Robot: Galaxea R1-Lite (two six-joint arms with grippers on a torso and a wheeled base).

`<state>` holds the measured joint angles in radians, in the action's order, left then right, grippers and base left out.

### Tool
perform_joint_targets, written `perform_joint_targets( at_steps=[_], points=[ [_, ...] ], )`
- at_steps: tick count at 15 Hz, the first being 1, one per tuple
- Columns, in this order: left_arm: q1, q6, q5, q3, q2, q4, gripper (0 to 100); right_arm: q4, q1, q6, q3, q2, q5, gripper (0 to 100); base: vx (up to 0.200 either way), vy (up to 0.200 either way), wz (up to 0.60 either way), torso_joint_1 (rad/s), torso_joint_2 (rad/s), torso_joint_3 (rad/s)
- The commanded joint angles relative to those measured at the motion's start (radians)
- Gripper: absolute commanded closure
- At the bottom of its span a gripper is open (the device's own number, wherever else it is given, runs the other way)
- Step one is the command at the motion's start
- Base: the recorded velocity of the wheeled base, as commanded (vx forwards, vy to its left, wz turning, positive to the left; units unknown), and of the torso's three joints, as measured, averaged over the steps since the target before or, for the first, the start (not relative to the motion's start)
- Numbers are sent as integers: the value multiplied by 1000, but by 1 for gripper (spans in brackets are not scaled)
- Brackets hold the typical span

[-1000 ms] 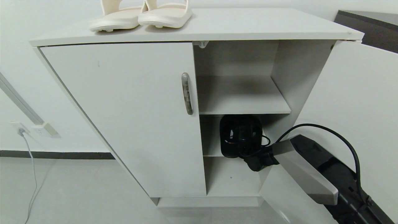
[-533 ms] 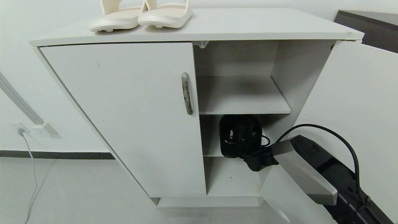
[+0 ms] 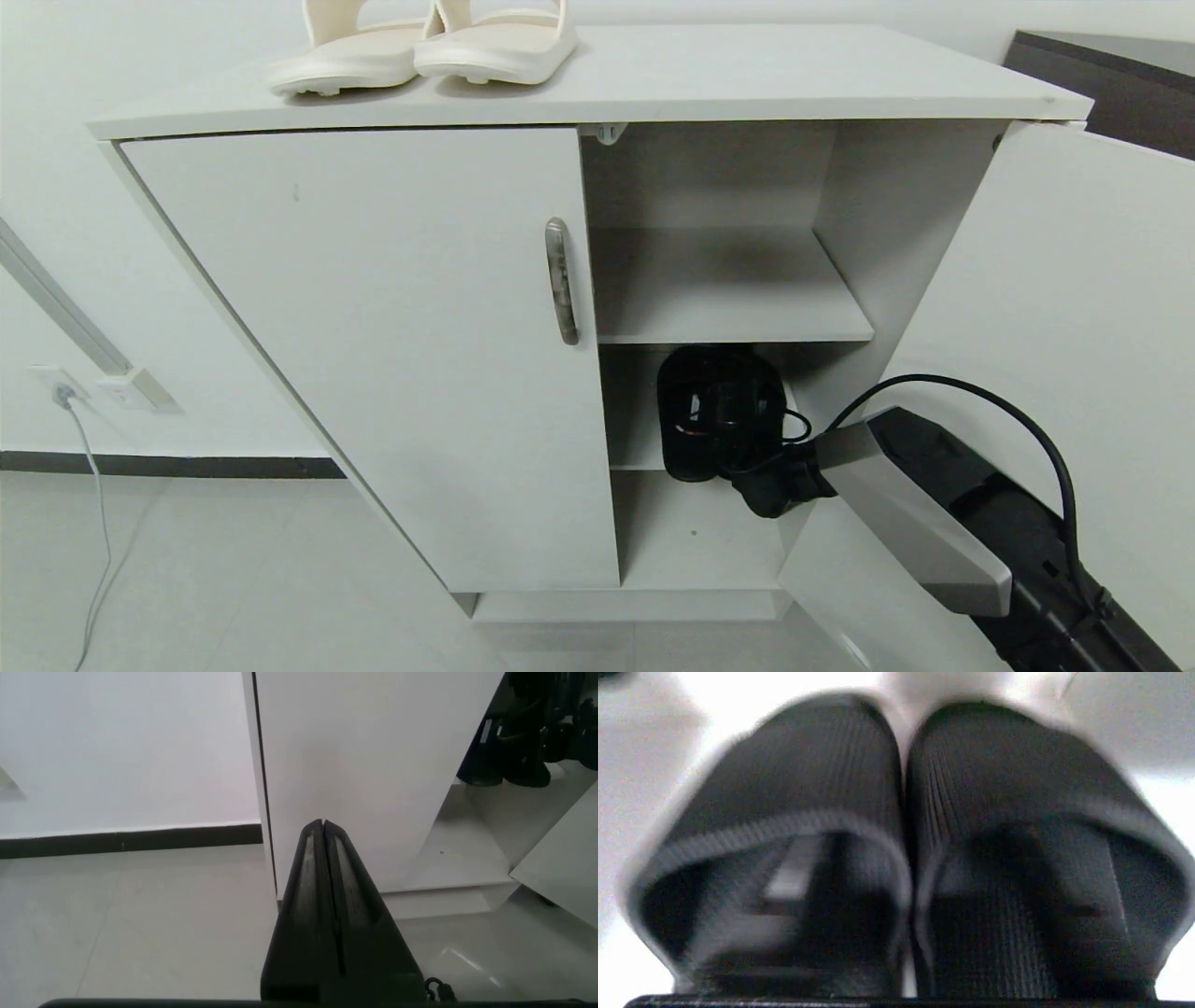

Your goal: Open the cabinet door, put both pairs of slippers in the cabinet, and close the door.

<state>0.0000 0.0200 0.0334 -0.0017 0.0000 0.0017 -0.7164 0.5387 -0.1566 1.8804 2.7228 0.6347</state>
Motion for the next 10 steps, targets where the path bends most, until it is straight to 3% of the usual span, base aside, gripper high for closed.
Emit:
perform_joint_targets(
  at_steps=[1,5,10],
  points=[
    [0,0,0,0,0,0,100,-8,6,0,-61,-37,0,0,0,0,0,0,0,0],
    [0,0,0,0,0,0,100,-80,33,0,-273,-164,5,0,0,0,0,0,0,0],
    [0,0,0,0,0,0,100,-242,95,-3,-727,-411,10,0,0,0,0,0,0,0]
  ],
)
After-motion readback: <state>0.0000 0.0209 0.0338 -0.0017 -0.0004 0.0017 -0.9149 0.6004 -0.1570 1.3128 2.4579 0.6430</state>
